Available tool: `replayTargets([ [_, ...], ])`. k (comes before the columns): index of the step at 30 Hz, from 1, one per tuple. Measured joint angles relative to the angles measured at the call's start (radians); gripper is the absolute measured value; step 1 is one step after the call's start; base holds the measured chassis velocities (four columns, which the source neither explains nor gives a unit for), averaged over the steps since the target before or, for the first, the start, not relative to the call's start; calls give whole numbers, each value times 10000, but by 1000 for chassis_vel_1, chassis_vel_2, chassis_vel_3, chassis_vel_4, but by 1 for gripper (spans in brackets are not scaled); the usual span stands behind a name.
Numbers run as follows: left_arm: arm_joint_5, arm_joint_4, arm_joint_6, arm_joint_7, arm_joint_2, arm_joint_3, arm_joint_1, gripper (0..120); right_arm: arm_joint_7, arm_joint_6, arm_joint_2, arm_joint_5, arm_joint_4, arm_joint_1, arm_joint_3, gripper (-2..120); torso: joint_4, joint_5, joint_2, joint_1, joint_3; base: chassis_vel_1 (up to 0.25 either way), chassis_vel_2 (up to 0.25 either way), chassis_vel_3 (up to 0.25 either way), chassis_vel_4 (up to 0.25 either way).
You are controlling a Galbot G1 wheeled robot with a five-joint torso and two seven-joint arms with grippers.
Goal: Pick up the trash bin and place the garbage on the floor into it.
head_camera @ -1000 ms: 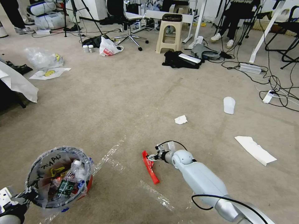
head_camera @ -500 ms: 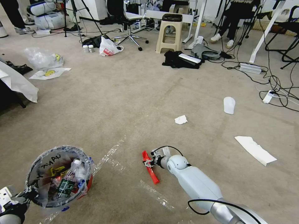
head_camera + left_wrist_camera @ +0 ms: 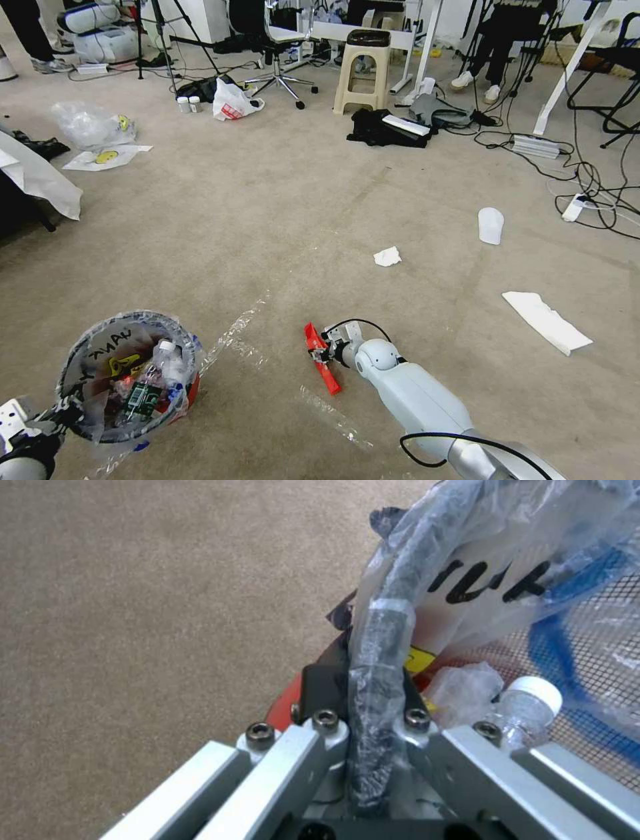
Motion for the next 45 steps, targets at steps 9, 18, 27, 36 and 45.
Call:
replayTargets([
  [9,8,-27,-17,-1,-5,29,33,0,22,123,-122,-17,288,-188,37,2,4,3,0,0,0,0,0,0,0],
  [18,29,-53,-3,-2,42,97,-1,0,316,516,-731,516,2082,-399,625,0,-3,2,0,0,0,0,0,0,0],
  [27,91,-354,148,-90,8,291,18,0,653,2189,-992,1853,4855,1391,52,0,2,1,0,0,1,0,0,0,0],
  [36,160,-672,259,-102,-48,377,147,0,-303,4926,-343,2298,5821,4056,-2450,0,1,-1,0,0,1,0,0,0,0],
  [45,52,-754,294,-127,-28,305,76,0,-1326,6520,616,2120,5130,4662,-4624,0,1,-1,0,0,1,0,0,0,0],
])
